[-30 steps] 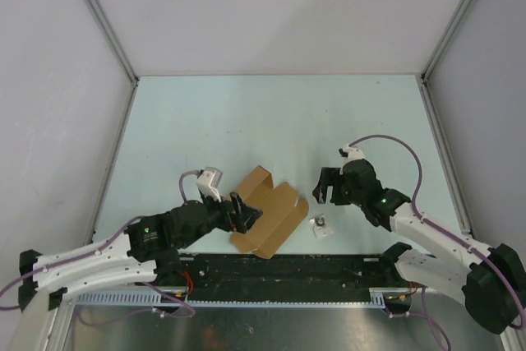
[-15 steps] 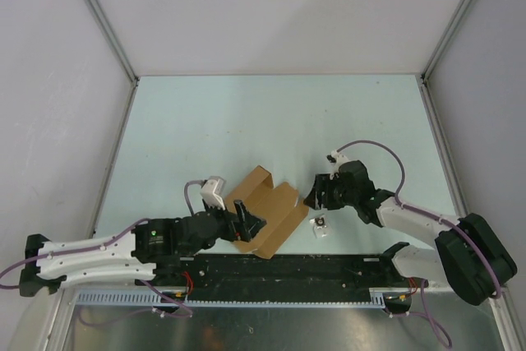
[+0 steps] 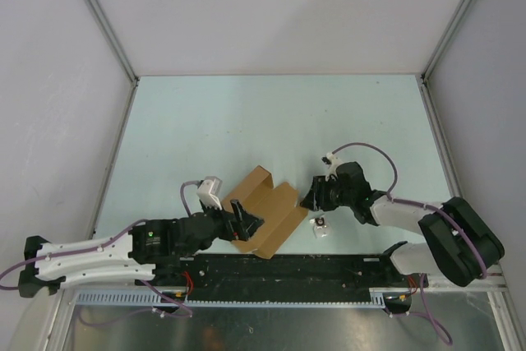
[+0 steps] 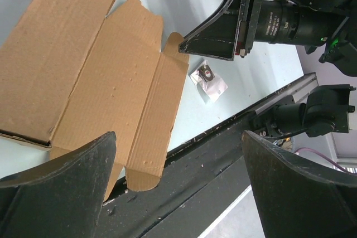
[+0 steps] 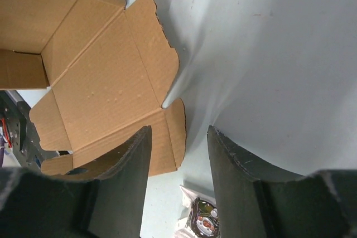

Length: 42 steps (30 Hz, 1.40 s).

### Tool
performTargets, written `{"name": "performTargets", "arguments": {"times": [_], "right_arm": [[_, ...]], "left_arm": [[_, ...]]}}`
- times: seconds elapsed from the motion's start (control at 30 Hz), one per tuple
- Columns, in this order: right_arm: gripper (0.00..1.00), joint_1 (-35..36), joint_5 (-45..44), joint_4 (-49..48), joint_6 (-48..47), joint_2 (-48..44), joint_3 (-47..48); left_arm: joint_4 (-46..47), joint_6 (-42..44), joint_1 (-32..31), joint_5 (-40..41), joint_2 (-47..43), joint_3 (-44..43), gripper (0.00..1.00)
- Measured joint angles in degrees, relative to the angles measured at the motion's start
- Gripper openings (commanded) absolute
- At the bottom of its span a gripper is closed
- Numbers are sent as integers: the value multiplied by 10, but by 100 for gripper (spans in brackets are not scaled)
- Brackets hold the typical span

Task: Fold the paper box

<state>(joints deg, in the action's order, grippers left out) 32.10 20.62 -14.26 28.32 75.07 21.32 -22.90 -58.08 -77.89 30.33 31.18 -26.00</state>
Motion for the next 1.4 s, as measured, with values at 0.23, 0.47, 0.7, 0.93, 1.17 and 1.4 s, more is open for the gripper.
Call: {"name": "performTargets", "arguments": {"times": [0.23, 0.47, 0.7, 0.93, 1.17, 1.4], "right_arm": [[42, 0, 16, -18, 2, 15, 0], [39, 3, 24, -28, 2, 26, 0], [17, 17, 24, -43, 1, 41, 0], [2, 33, 3, -39, 5, 31, -3], [0, 38, -64, -14, 36, -75, -26], [0, 47, -162, 23, 103, -196, -71]], "left_arm": [[0, 0, 0, 2, -1, 0, 98], [-2, 0, 0, 2, -6, 5, 98], [-4, 0, 0, 4, -22, 9, 98], [-4, 0, 0, 11, -38, 9, 97], [-4, 1, 0, 25, -31, 9, 89], [-5, -8, 0, 49, 24, 9, 80]]}}
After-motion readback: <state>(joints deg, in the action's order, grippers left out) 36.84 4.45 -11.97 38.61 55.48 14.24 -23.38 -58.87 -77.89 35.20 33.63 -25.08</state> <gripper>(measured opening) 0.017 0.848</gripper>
